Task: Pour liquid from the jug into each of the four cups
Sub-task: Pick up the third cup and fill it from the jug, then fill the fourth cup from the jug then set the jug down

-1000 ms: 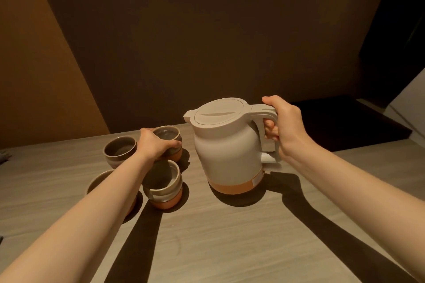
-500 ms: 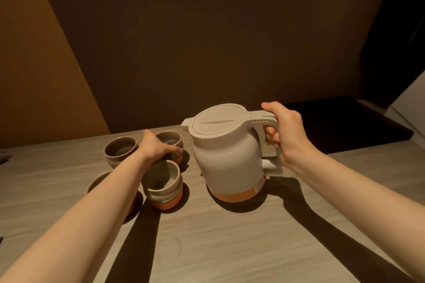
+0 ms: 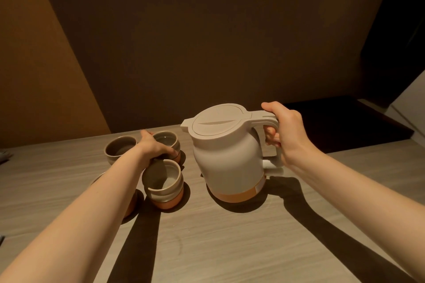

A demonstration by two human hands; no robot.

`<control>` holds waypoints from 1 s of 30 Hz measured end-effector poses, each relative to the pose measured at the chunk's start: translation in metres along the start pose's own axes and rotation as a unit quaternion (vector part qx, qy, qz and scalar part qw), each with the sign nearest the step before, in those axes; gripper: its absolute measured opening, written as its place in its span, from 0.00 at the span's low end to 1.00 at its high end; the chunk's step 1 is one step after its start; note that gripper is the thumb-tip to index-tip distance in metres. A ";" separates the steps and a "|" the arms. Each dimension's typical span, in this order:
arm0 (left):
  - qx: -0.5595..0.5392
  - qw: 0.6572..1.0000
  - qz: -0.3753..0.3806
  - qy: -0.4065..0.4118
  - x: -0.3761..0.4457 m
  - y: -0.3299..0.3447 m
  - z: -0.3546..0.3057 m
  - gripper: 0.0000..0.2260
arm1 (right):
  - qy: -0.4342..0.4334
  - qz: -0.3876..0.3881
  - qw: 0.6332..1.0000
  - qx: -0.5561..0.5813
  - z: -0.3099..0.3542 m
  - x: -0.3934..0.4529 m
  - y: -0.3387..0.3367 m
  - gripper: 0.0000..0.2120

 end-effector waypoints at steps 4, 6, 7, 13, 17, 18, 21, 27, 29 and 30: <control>0.036 0.999 -0.017 0.006 -0.005 -0.003 -0.006 0.42 | -0.003 -0.002 1.000 0.001 0.004 -0.003 0.002 0.22; 0.054 0.998 -0.021 0.021 -0.010 -0.006 -0.011 0.40 | -0.003 -0.003 1.000 0.005 0.006 -0.006 0.002 0.23; 0.065 0.997 -0.023 0.031 -0.013 -0.008 -0.014 0.40 | -0.005 -0.002 1.000 0.007 0.008 -0.008 0.003 0.23; 0.027 0.993 -0.046 0.108 -0.035 -0.058 -0.028 0.32 | -0.010 0.020 1.000 0.001 0.018 -0.020 0.012 0.26; 0.004 0.983 -0.094 0.157 -0.049 -0.097 -0.015 0.21 | -0.007 0.031 1.000 -0.001 0.024 -0.028 0.018 0.26; 0.014 0.981 -0.107 0.162 -0.050 -0.103 -0.009 0.21 | -0.005 0.032 0.999 0.000 0.025 -0.030 0.020 0.26; 0.026 0.980 -0.125 0.150 -0.046 -0.110 0.012 0.26 | -0.002 0.032 0.999 0.004 0.026 -0.034 0.025 0.25; 0.038 0.991 -0.088 0.093 -0.028 -0.101 0.040 0.44 | -0.001 0.038 0.999 -0.003 0.028 -0.037 0.034 0.24; 0.058 0.989 -0.091 0.098 -0.025 -0.099 0.039 0.43 | -0.001 0.038 0.999 -0.006 0.028 -0.037 0.034 0.24; 0.070 0.988 -0.098 0.100 -0.023 -0.100 0.038 0.42 | 0.001 0.037 0.999 -0.007 0.027 -0.037 0.034 0.24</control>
Point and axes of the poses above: each hand's wrist, its own x-axis towards the middle knuckle, its own y-axis out of the palm, z = x × y, the point moved 9 cm from there along x, towards the middle knuckle, and after that the axes turned 6 degrees about z, right-handed, at the moved point
